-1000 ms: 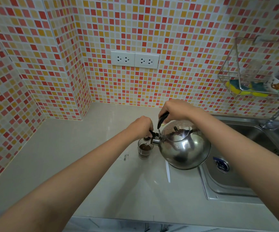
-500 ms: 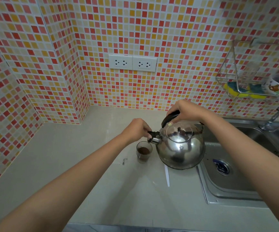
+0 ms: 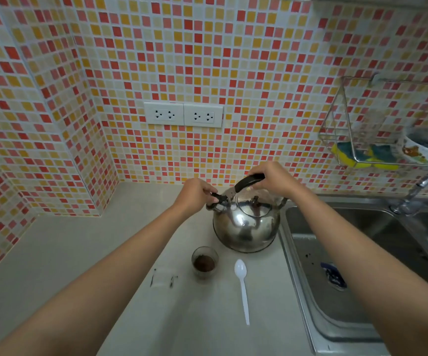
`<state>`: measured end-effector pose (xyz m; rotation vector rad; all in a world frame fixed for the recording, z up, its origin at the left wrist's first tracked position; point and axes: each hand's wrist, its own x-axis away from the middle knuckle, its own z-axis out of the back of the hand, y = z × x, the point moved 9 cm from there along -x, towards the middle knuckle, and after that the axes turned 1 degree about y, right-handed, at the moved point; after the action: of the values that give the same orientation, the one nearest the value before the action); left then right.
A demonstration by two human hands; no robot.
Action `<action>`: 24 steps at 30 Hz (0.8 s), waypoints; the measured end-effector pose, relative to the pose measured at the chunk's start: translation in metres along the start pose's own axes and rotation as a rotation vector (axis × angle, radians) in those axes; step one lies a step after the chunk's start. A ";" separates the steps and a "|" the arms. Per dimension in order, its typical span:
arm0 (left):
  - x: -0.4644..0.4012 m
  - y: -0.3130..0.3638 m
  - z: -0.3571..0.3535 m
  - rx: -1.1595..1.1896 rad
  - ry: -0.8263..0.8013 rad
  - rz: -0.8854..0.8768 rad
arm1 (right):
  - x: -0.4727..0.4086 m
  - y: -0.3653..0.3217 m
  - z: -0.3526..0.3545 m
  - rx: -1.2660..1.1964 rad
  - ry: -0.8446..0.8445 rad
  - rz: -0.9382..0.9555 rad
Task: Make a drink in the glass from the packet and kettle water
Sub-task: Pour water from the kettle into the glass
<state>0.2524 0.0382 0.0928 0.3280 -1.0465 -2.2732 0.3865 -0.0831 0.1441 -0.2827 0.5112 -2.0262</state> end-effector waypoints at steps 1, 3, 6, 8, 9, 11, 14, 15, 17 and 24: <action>-0.006 -0.002 -0.004 -0.007 -0.006 0.017 | -0.006 0.006 -0.004 -0.010 0.005 -0.012; -0.018 -0.006 -0.011 -0.017 -0.014 0.051 | -0.016 0.019 -0.010 -0.033 0.021 -0.042; -0.035 -0.011 -0.020 -0.024 -0.009 0.084 | -0.029 0.036 -0.016 -0.062 0.064 -0.065; -0.044 -0.013 -0.026 -0.034 -0.007 0.091 | -0.035 0.045 -0.019 -0.071 0.084 -0.067; -0.048 -0.014 -0.030 -0.037 -0.009 0.091 | -0.037 0.048 -0.021 -0.070 0.086 -0.068; -0.055 -0.017 -0.036 -0.037 -0.016 0.093 | -0.041 0.055 -0.026 -0.076 0.076 -0.082; -0.061 -0.022 -0.044 -0.048 -0.025 0.100 | -0.044 0.063 -0.031 -0.098 0.069 -0.099; -0.063 -0.023 -0.047 -0.052 -0.028 0.104 | -0.044 0.064 -0.032 -0.105 0.071 -0.101; -0.066 -0.026 -0.052 -0.059 -0.034 0.108 | -0.045 0.067 -0.034 -0.117 0.074 -0.104; -0.074 -0.030 -0.058 -0.084 -0.033 0.103 | -0.051 0.076 -0.037 -0.118 0.059 -0.148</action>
<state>0.3244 0.0638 0.0300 0.1976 -0.9583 -2.2295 0.4549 -0.0614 0.0764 -0.3419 0.6655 -2.1561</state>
